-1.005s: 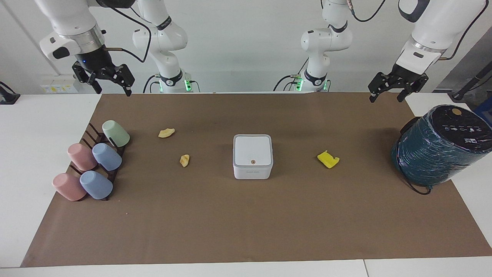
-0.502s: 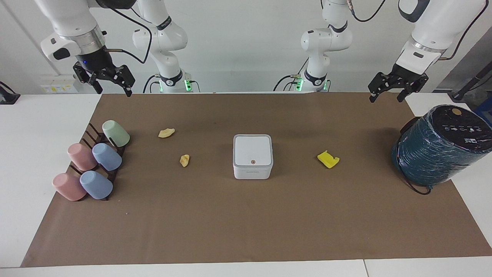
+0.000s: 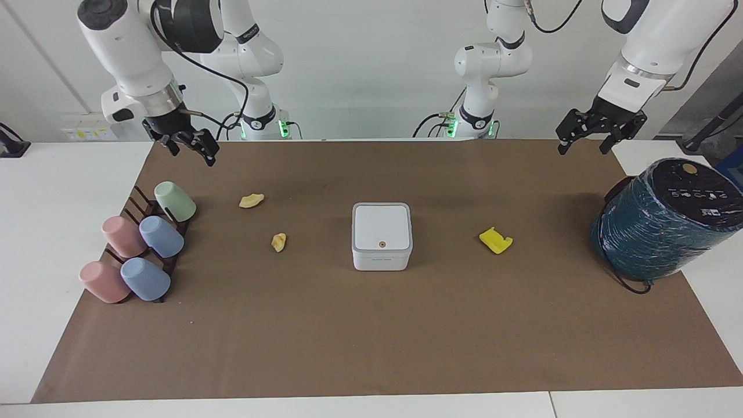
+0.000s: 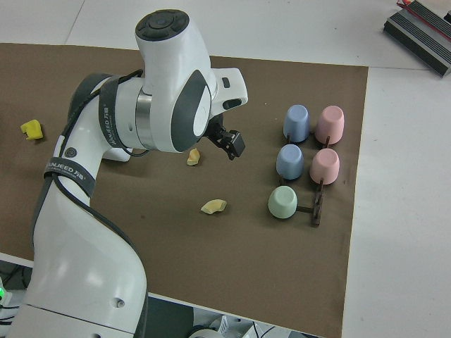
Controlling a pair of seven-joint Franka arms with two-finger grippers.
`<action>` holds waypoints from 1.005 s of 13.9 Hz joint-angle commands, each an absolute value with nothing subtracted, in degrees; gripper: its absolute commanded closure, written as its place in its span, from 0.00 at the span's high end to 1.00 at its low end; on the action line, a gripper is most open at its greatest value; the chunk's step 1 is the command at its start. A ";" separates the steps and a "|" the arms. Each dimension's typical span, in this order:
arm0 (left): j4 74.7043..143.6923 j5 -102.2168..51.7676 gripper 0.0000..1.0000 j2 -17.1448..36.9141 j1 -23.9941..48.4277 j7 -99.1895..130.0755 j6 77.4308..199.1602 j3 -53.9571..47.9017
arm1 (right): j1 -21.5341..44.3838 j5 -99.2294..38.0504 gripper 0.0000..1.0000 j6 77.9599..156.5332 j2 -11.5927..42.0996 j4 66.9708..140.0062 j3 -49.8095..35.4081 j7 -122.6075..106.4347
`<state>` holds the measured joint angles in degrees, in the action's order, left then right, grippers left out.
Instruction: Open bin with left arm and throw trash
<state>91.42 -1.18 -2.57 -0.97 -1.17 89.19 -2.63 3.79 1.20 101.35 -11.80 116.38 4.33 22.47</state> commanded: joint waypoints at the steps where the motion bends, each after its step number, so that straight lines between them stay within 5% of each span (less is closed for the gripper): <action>1: 92.90 -0.18 1.00 -4.04 1.04 -1.14 88.33 -3.25 | 5.97 1.05 1.00 105.82 -16.08 125.75 3.87 28.54; 4: 94.56 -0.18 1.00 -4.57 3.42 -0.62 90.52 -3.43 | 8.52 0.88 1.00 113.70 -15.73 133.74 3.87 35.05; 7: 101.31 -0.18 1.00 -6.58 9.91 5.50 104.98 -3.34 | 8.61 -2.36 1.00 121.70 -15.12 139.99 3.87 36.04; 8: 102.99 -0.18 0.93 -7.03 11.85 8.41 107.90 -3.43 | 8.61 -3.59 1.00 125.03 -14.60 142.36 3.87 36.04; 10: 103.80 -0.18 0.53 -6.25 16.24 9.84 110.82 -3.34 | 8.70 -6.05 1.00 130.93 -13.54 146.15 3.87 35.86; 12: 105.98 -0.18 0.00 -5.71 19.32 9.85 115.46 -3.43 | 8.70 -6.24 1.00 133.50 -12.05 146.87 3.87 35.60; 14: 106.61 -0.52 0.00 -3.10 21.78 9.58 120.21 -3.51 | 8.44 -6.24 1.00 136.31 -10.12 147.13 3.87 34.98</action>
<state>104.47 -1.17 -4.11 19.33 9.22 115.34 -4.34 9.25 -5.42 133.66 -11.48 146.55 4.14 35.43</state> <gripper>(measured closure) 0.533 0.000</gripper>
